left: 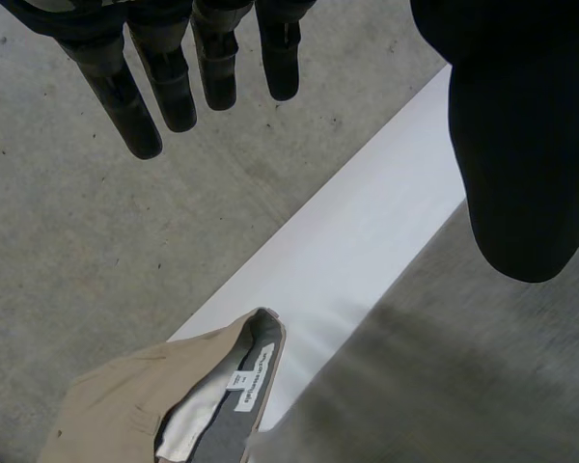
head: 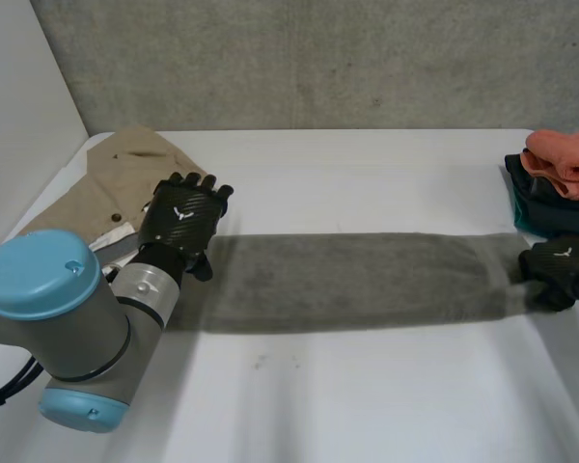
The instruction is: Fold the laundry.
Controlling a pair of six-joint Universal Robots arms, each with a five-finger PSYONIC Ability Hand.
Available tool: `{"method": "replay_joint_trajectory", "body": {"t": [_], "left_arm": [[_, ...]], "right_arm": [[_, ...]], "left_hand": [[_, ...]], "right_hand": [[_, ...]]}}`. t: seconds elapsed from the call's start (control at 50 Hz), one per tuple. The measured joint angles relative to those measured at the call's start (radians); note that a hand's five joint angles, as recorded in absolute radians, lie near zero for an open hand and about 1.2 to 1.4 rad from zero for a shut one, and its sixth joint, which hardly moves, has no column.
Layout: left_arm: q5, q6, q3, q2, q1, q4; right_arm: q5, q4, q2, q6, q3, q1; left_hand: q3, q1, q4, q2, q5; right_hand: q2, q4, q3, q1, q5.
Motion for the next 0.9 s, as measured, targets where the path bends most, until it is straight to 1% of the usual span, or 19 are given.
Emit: {"method": "replay_joint_trajectory", "body": {"t": [0.02,0.06,0.12,0.14,0.2,0.28,0.34,0.42,0.5,0.58,0.62,0.66,0.72,0.74,0.78,0.8,0.84,0.86,0.9], "left_arm": [[-0.001,0.001,0.0,0.001,0.0,0.0],[-0.002,0.002,0.0,0.003,0.0,0.0],[-0.004,0.002,-0.003,0.017,0.0,0.0],[-0.005,0.003,-0.006,0.03,0.0,-0.001],[-0.005,0.002,-0.018,0.063,-0.001,-0.001],[-0.003,0.001,-0.036,0.103,-0.001,-0.001],[-0.003,0.001,-0.052,0.132,-0.001,0.0],[-0.004,0.0,-0.072,0.159,0.001,0.0],[-0.005,-0.001,-0.088,0.177,0.004,0.0],[-0.006,-0.001,-0.103,0.191,0.007,0.0],[-0.006,-0.001,-0.107,0.194,0.008,0.0],[-0.007,-0.002,-0.113,0.196,0.008,0.0],[-0.007,-0.002,-0.116,0.195,0.007,0.0],[-0.006,-0.002,-0.117,0.194,0.007,0.0],[-0.006,-0.002,-0.116,0.19,0.005,0.001],[-0.006,-0.002,-0.116,0.188,0.005,0.001],[-0.005,-0.002,-0.112,0.182,0.003,0.003],[-0.005,-0.002,-0.109,0.176,0.002,0.005],[-0.005,-0.002,-0.098,0.163,-0.003,0.007]], "right_arm": [[0.018,-0.013,0.008,0.001,-0.005,-0.008],[0.051,-0.036,0.013,0.001,-0.01,-0.023],[0.119,-0.088,0.003,-0.006,-0.008,-0.053],[0.157,-0.119,-0.013,-0.017,-0.002,-0.07],[0.213,-0.165,-0.058,-0.056,0.014,-0.092],[0.245,-0.193,-0.106,-0.114,0.032,-0.098],[0.25,-0.202,-0.139,-0.148,0.04,-0.064],[0.241,-0.22,-0.175,-0.153,0.032,0.085],[0.211,-0.272,-0.191,-0.138,0.017,0.292],[0.137,-0.358,-0.162,-0.127,0.006,0.529],[0.104,-0.384,-0.137,-0.128,0.002,0.599],[0.046,-0.421,-0.081,-0.13,-0.008,0.714],[-0.008,-0.443,-0.013,-0.135,-0.021,0.817],[-0.022,-0.447,0.012,-0.137,-0.026,0.846],[-0.039,-0.449,0.05,-0.138,-0.032,0.885],[-0.043,-0.449,0.066,-0.139,-0.034,0.899],[-0.04,-0.447,0.087,-0.136,-0.037,0.916],[-0.03,-0.445,0.091,-0.132,-0.035,0.919],[0.003,-0.44,0.078,-0.113,-0.028,0.917]], "left_hand": [[0.0,0.0,0.0,0.0,0.0],[0.0,0.0,0.0,0.0,0.0],[0.0,0.0,0.0,0.0,0.0],[0.0,0.0,0.0,0.0,0.0],[0.0,0.0,0.0,0.0,0.0],[0.0,0.0,0.0,0.0,0.0],[0.0,0.0,0.0,0.0,0.0],[0.0,0.0,0.0,0.0,0.0],[0.0,0.0,0.0,0.0,0.0],[0.0,0.0,0.0,0.0,0.0],[0.0,0.0,0.0,0.0,0.0],[0.0,0.0,0.0,0.0,0.0],[0.0,0.0,0.0,0.0,0.0],[0.0,0.0,0.0,0.0,0.0],[0.0,0.0,0.0,0.0,-0.001],[0.0,0.0,0.0,0.0,-0.001],[0.0,0.0,0.0,0.0,-0.001],[0.0,0.0,0.0,0.0,-0.001],[0.0,0.0,0.0,0.0,-0.001]], "right_hand": [[0.094,0.097,0.096,0.044,0.097],[0.115,0.143,0.138,0.09,0.139],[0.116,0.153,0.142,0.11,0.149],[0.115,0.154,0.143,0.11,0.151],[0.115,0.155,0.143,0.11,0.151],[0.115,0.155,0.143,0.11,0.151],[0.116,0.156,0.143,0.114,0.151],[0.116,0.158,0.145,0.122,0.151],[0.116,0.159,0.148,0.122,0.151],[0.116,0.159,0.148,0.122,0.151],[0.116,0.159,0.148,0.122,0.151],[0.116,0.159,0.148,0.122,0.151],[0.116,0.159,0.148,0.122,0.151],[0.1,0.135,0.127,0.122,0.136],[-0.05,-0.026,-0.029,0.024,-0.009],[-0.189,-0.161,-0.163,-0.088,-0.128],[-0.502,-0.446,-0.469,-0.395,-0.443],[-0.704,-0.649,-0.653,-0.594,-0.644],[-0.83,-0.797,-0.802,-0.717,-0.772]]}}
